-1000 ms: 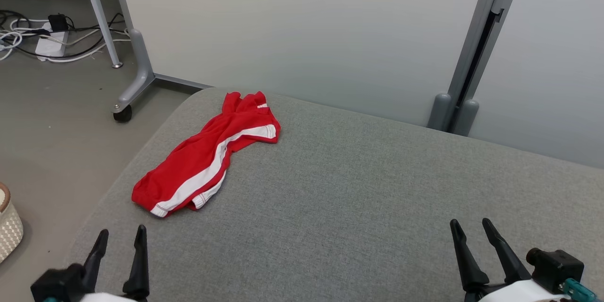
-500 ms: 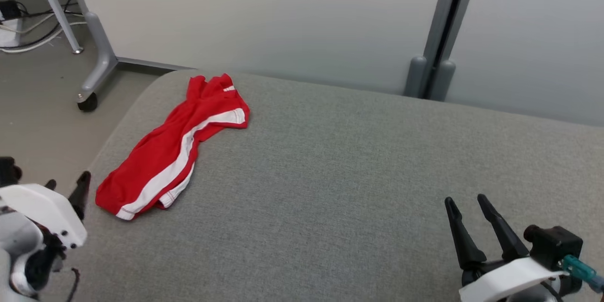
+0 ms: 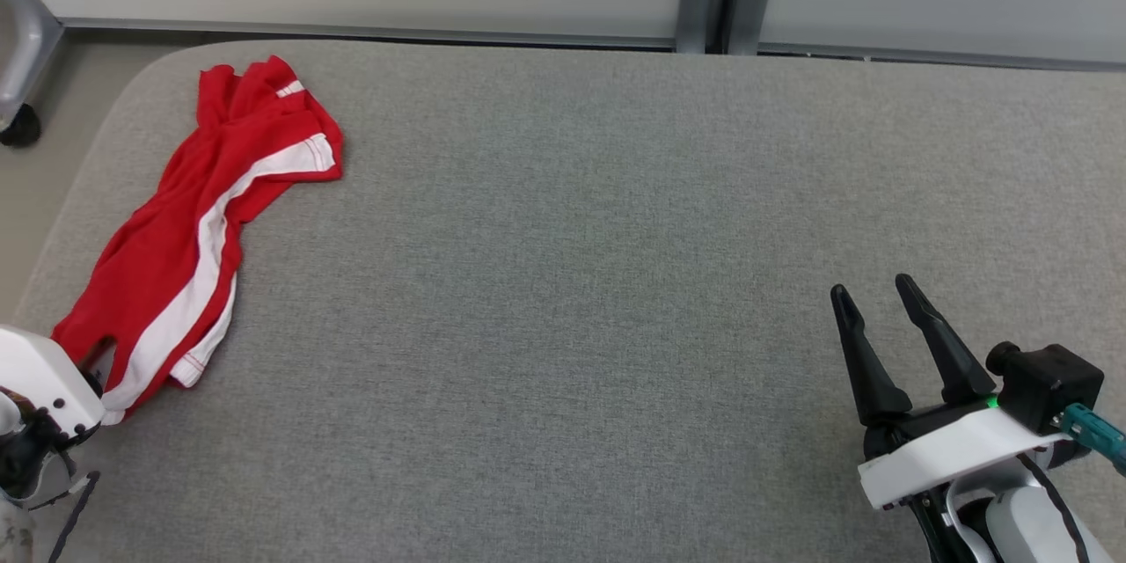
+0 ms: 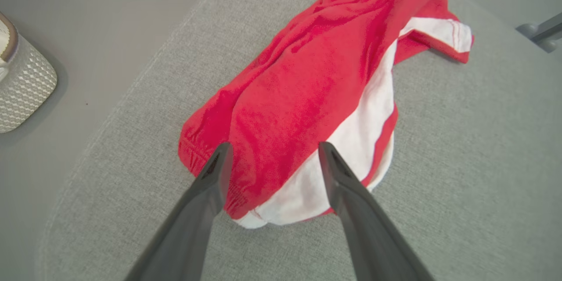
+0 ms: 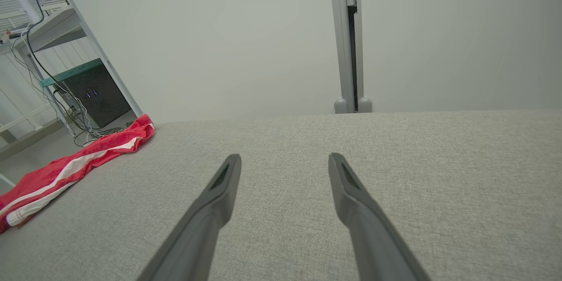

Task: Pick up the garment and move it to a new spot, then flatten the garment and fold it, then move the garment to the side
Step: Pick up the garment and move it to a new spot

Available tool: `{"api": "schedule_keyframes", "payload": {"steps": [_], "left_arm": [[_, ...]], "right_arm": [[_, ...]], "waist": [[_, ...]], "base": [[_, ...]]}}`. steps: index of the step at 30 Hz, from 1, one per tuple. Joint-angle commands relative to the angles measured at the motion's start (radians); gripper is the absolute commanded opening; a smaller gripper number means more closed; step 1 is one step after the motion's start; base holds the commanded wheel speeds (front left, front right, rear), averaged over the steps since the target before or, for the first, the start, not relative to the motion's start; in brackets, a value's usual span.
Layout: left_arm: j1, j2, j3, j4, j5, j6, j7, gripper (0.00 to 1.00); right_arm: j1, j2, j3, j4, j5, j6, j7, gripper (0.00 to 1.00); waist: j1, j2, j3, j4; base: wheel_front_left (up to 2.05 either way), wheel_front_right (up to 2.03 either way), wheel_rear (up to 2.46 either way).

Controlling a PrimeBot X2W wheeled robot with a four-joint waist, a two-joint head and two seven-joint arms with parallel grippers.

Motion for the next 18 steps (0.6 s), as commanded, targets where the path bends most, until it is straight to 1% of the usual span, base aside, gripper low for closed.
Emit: {"api": "schedule_keyframes", "payload": {"steps": [1, 5, 9, 10, 11, 12, 13, 14, 15, 18], "left_arm": [[-0.024, 0.009, -0.007, 0.033, 0.001, -0.005, -0.004, 1.00], [-0.044, -0.005, -0.029, 0.111, 0.005, -0.019, -0.001, 1.00], [-0.050, -0.028, -0.052, 0.186, -0.008, -0.033, 0.036, 1.00], [-0.049, -0.034, -0.057, 0.200, -0.009, -0.036, 0.038, 0.91], [-0.051, -0.035, -0.059, 0.212, -0.013, -0.038, 0.037, 0.69], [-0.054, -0.035, -0.062, 0.222, -0.016, -0.042, 0.035, 0.44], [-0.056, -0.031, -0.069, 0.227, -0.010, -0.044, 0.031, 0.31], [-0.061, -0.026, -0.073, 0.226, -0.006, -0.046, 0.017, 0.09], [-0.069, -0.020, -0.077, 0.221, -0.002, -0.049, -0.002, 0.00], [-0.082, -0.009, -0.091, 0.208, 0.006, -0.054, -0.030, 0.00]], "right_arm": [[-0.019, -0.006, 0.002, -0.004, 0.001, 0.000, -0.009, 1.00], [-0.039, -0.004, 0.009, -0.003, 0.000, 0.000, -0.015, 1.00], [-0.055, 0.002, 0.017, 0.012, 0.001, 0.000, -0.024, 1.00], [-0.056, 0.003, 0.019, 0.016, 0.002, 0.000, -0.025, 1.00], [-0.057, 0.003, 0.020, 0.020, 0.003, 0.000, -0.027, 1.00], [-0.058, 0.002, 0.022, 0.024, 0.004, 0.000, -0.028, 1.00], [-0.059, 0.001, 0.023, 0.028, 0.005, 0.000, -0.030, 1.00], [-0.057, 0.001, 0.024, 0.032, 0.007, 0.000, -0.032, 1.00], [-0.055, 0.001, 0.024, 0.037, 0.010, 0.000, -0.035, 1.00], [-0.049, 0.002, 0.025, 0.048, 0.015, 0.000, -0.038, 1.00]], "waist": [[0.0000, 0.0000, 0.037, -0.030], [0.0000, 0.0000, 0.067, -0.038], [0.0000, 0.0000, 0.076, -0.040], [0.0000, 0.0000, 0.075, -0.040], [0.0000, 0.0000, 0.071, -0.040], [0.0000, 0.0000, 0.065, -0.040], [0.0000, 0.0000, 0.058, -0.040], [0.0000, 0.0000, 0.049, -0.040], [0.0000, 0.0000, 0.039, -0.039], [0.0000, 0.0000, 0.014, -0.039]], "base": [[0.00, 0.00, 0.00], [0.00, 0.00, 0.00], [0.00, 0.00, 0.00], [0.00, 0.00, 0.00], [0.00, 0.00, 0.00], [0.00, 0.00, 0.00], [0.00, 0.00, 0.00], [0.00, 0.00, 0.00], [0.00, 0.00, 0.00], [0.00, 0.00, 0.00]]}}
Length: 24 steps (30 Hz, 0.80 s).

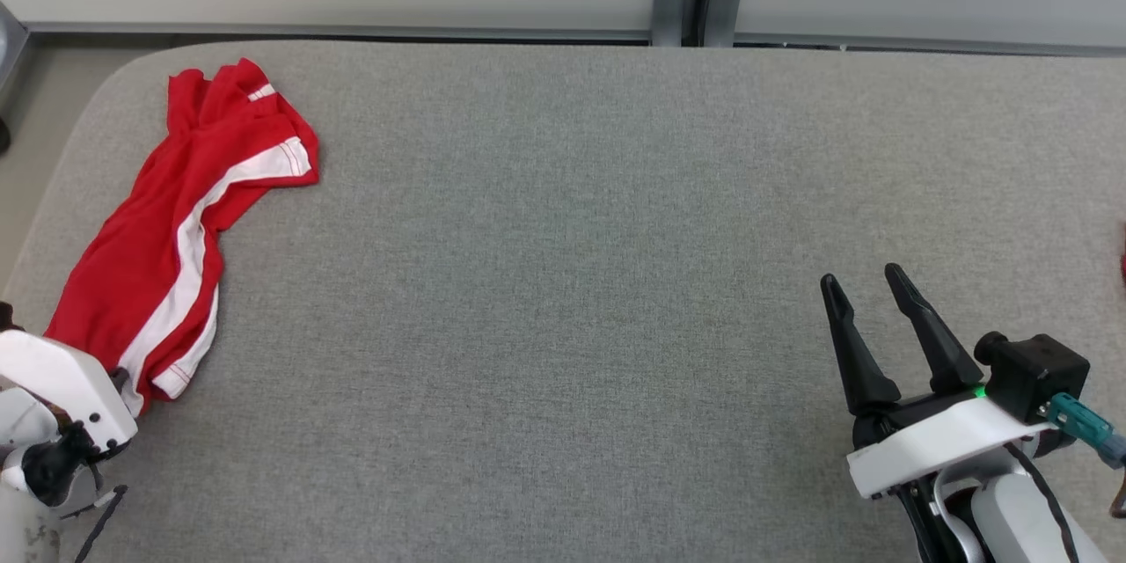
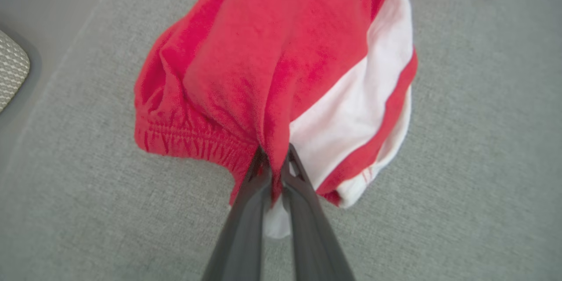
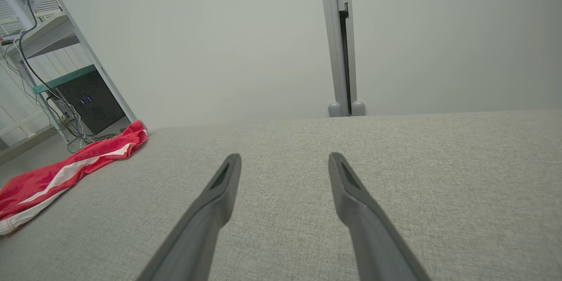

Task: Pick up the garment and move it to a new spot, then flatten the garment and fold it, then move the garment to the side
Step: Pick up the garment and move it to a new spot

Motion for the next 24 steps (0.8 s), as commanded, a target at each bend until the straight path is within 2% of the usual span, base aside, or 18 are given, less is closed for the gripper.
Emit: {"api": "schedule_keyframes", "payload": {"steps": [1, 8, 14, 19, 24], "left_arm": [[-0.023, 0.009, -0.005, -0.011, 0.007, -0.004, -0.012, 0.00], [-0.025, 0.052, -0.090, -0.115, 0.053, -0.010, -0.063, 0.00], [-0.011, 0.087, -0.186, -0.304, 0.073, -0.009, -0.036, 0.00], [-0.010, 0.085, -0.258, -0.525, 0.070, -0.009, 0.005, 0.00], [-0.002, 0.053, -0.321, -0.694, 0.071, -0.009, 0.074, 0.00]], "right_arm": [[0.006, -0.001, -0.002, 0.002, 0.005, 0.000, -0.008, 1.00], [0.063, 0.016, 0.003, 0.036, 0.013, 0.000, -0.021, 1.00], [0.105, 0.026, -0.011, 0.044, 0.021, 0.000, -0.026, 1.00], [0.120, 0.038, -0.022, 0.048, 0.023, 0.000, -0.030, 1.00], [0.135, 0.040, -0.039, 0.049, 0.017, 0.000, -0.031, 1.00]], "waist": [[0.0000, 0.0000, -0.026, 0.000], [0.0000, 0.0000, -0.163, -0.011], [0.0000, 0.0000, -0.244, -0.045], [0.0000, 0.0000, -0.282, -0.101], [0.0000, 0.0000, -0.298, -0.151]], "base": [[0.00, 0.00, 0.00], [0.00, 0.00, 0.00], [0.00, 0.00, 0.00], [0.00, 0.00, 0.00], [0.00, 0.00, 0.00]]}}
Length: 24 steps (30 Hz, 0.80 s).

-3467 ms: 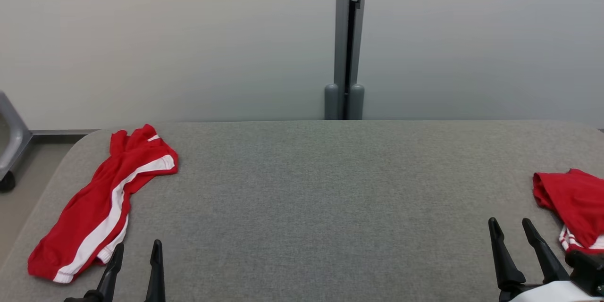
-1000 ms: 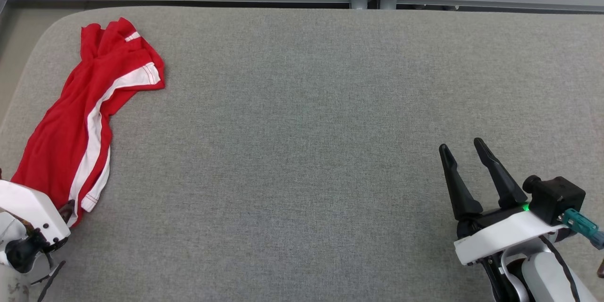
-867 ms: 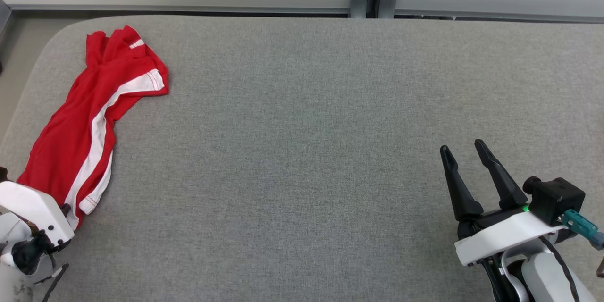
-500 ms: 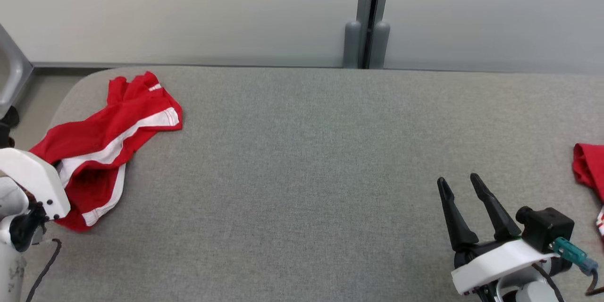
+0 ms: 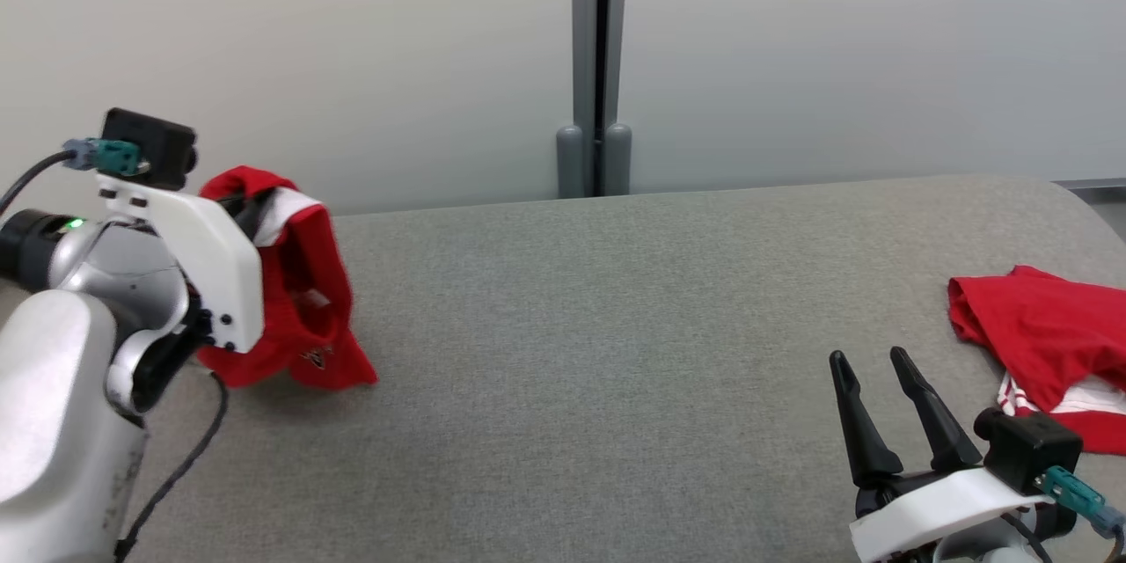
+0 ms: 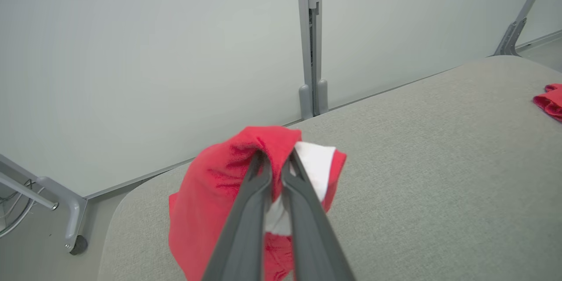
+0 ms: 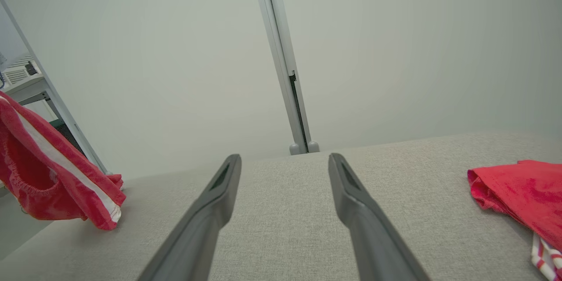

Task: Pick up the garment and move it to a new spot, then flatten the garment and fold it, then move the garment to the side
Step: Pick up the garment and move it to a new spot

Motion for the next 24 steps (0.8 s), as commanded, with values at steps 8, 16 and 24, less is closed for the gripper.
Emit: {"api": "schedule_keyframes", "payload": {"steps": [8, 16, 24], "left_arm": [[-0.013, -0.120, -0.080, -0.219, -0.081, -0.001, 0.047, 0.00], [-0.013, -0.206, -0.102, -0.312, -0.145, 0.004, -0.006, 0.00], [0.192, -0.154, -0.074, -0.266, -0.148, 0.040, -0.064, 0.00]], "right_arm": [[0.024, -0.016, -0.040, 0.006, -0.006, 0.000, -0.008, 1.00], [0.024, -0.036, -0.073, -0.008, -0.015, 0.000, -0.010, 1.00], [0.045, -0.037, -0.075, 0.000, -0.012, 0.000, 0.001, 1.00]], "waist": [[0.0000, 0.0000, -0.020, -0.095], [0.0000, 0.0000, -0.017, -0.136], [0.0000, 0.0000, -0.005, -0.144]], "base": [[0.00, 0.00, 0.00], [0.00, 0.00, 0.00], [0.00, 0.00, 0.00]]}}
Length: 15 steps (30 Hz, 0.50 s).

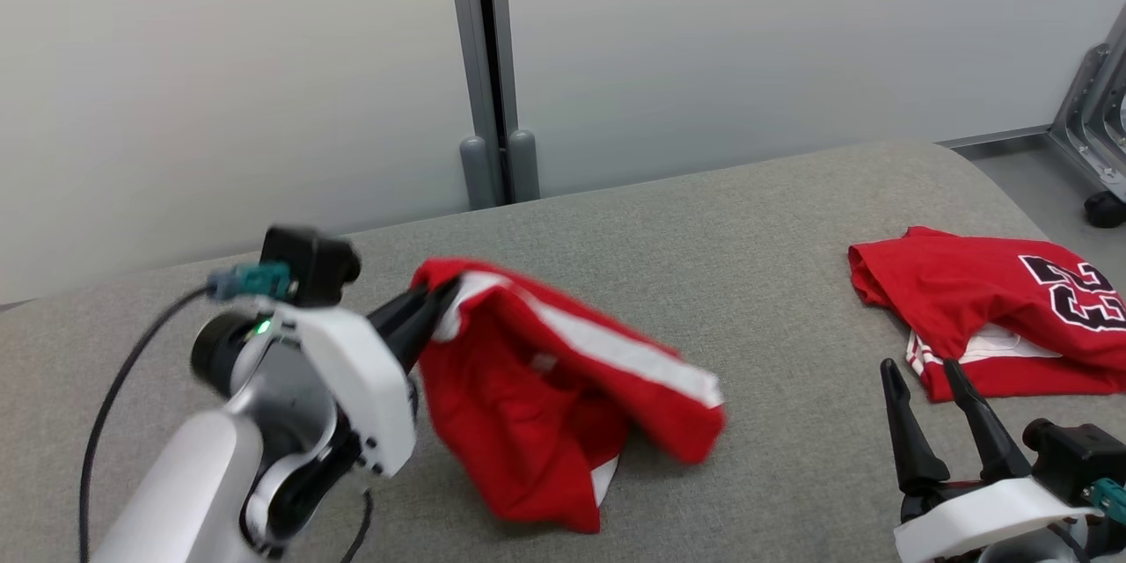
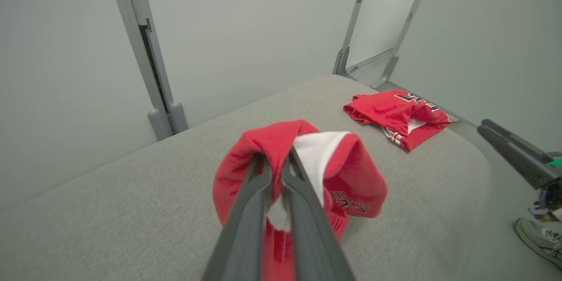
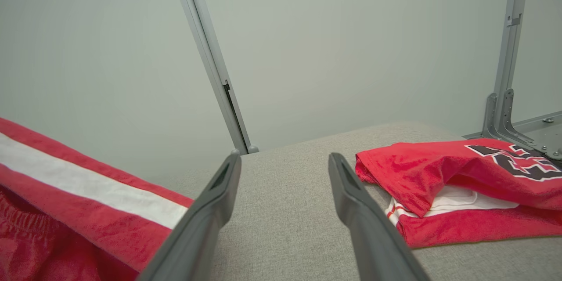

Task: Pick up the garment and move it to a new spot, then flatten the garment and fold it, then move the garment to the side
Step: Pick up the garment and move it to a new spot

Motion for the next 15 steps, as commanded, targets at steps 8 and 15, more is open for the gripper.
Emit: {"api": "schedule_keyframes", "payload": {"steps": [8, 15], "left_arm": [[0.292, 0.082, 0.011, 0.207, 0.098, 0.047, -0.197, 0.00], [0.338, 0.060, 0.019, 0.407, 0.125, 0.058, -0.359, 0.55]], "right_arm": [[0.014, -0.017, -0.002, 0.008, 0.003, 0.000, 0.007, 1.00], [0.015, -0.026, -0.002, 0.012, -0.002, 0.000, 0.023, 1.00]], "waist": [[0.0000, -0.0001, 0.015, 0.007], [0.0000, -0.0001, 0.007, 0.036]], "base": [[0.00, 0.00, 0.00], [0.00, 0.00, 0.00]]}}
